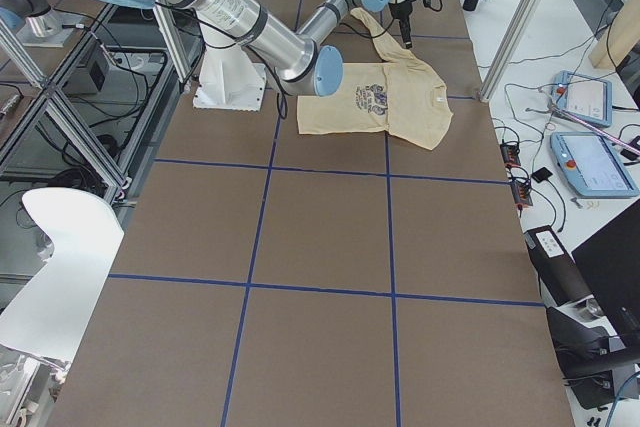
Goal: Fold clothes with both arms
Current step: 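Carry the sleeve across the shirt front with the right gripper and release, then grasp the cuff of the other sleeve with the left gripper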
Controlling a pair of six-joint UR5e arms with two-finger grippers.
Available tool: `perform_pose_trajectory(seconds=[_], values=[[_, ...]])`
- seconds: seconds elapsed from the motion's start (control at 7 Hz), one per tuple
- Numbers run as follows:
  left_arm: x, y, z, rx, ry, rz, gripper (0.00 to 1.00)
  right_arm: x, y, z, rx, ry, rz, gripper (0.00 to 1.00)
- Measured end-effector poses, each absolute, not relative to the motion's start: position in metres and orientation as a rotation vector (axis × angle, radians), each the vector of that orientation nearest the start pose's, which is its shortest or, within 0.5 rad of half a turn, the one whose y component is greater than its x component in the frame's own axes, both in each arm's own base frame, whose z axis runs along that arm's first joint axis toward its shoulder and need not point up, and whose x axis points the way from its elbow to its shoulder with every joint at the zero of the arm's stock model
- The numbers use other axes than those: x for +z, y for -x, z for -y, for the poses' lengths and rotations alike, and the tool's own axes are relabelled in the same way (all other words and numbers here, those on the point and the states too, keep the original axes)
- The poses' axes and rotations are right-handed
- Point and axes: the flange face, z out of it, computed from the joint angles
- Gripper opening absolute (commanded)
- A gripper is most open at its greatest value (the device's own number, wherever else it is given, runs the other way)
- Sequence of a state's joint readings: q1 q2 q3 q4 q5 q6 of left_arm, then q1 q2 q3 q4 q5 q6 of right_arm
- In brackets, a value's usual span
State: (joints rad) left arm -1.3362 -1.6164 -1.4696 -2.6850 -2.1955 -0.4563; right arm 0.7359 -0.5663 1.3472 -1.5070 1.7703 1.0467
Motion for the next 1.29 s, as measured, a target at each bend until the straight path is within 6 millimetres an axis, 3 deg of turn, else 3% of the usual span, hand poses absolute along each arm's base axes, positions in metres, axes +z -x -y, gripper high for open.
perform_pose_trajectory(seconds=[0.29,0.43,0.57,0.71,0.86,1.0,1.29], values=[[0.582,-0.110,0.514,0.062,-0.727,-0.894,1.00,0.203,0.389,0.586,0.015,-0.347,0.790,1.00],[0.595,-0.131,0.497,0.033,-0.705,-0.904,1.00,0.239,0.341,0.568,-0.019,-0.344,0.797,1.00],[0.605,-0.151,0.480,0.011,-0.678,-0.919,0.95,0.264,0.305,0.549,-0.041,-0.347,0.800,1.00],[0.611,-0.173,0.467,-0.012,-0.651,-0.930,0.80,0.279,0.284,0.535,-0.057,-0.352,0.798,1.00],[0.613,-0.195,0.458,-0.036,-0.626,-0.940,0.64,0.286,0.275,0.528,-0.063,-0.354,0.796,1.00],[0.615,-0.212,0.450,-0.053,-0.602,-0.950,0.58,0.289,0.272,0.526,-0.064,-0.354,0.795,1.00],[0.626,-0.224,0.446,-0.064,-0.573,-0.944,0.57,0.290,0.271,0.525,-0.066,-0.356,0.793,1.00]])
